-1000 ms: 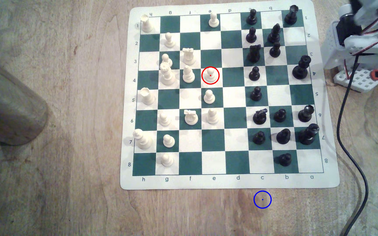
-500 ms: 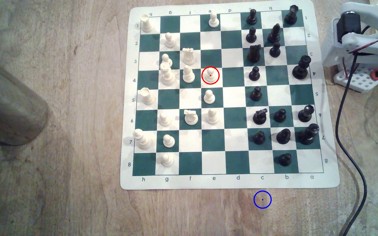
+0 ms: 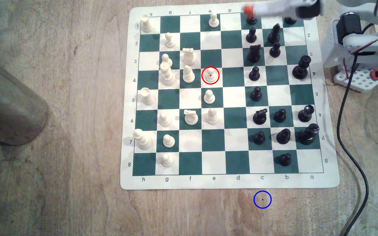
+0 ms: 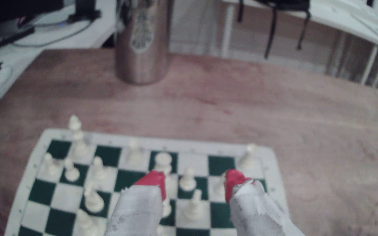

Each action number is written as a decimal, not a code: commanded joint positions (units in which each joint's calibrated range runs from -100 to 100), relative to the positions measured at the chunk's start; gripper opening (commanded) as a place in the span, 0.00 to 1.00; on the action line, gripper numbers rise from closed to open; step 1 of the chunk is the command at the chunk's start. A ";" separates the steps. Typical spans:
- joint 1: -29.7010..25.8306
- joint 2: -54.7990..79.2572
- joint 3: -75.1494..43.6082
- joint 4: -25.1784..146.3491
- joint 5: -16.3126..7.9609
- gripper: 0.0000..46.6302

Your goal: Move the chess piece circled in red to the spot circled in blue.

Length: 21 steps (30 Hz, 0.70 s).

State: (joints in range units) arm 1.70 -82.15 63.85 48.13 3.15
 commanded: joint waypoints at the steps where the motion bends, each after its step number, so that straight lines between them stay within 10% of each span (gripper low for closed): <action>1: 0.30 7.37 -4.65 0.36 -1.95 0.32; 11: -3.53 28.84 -16.80 1.75 -10.45 0.29; 21: -4.47 46.58 -19.97 2.00 -12.80 0.30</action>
State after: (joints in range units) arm -1.55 -38.84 48.94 50.04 -8.91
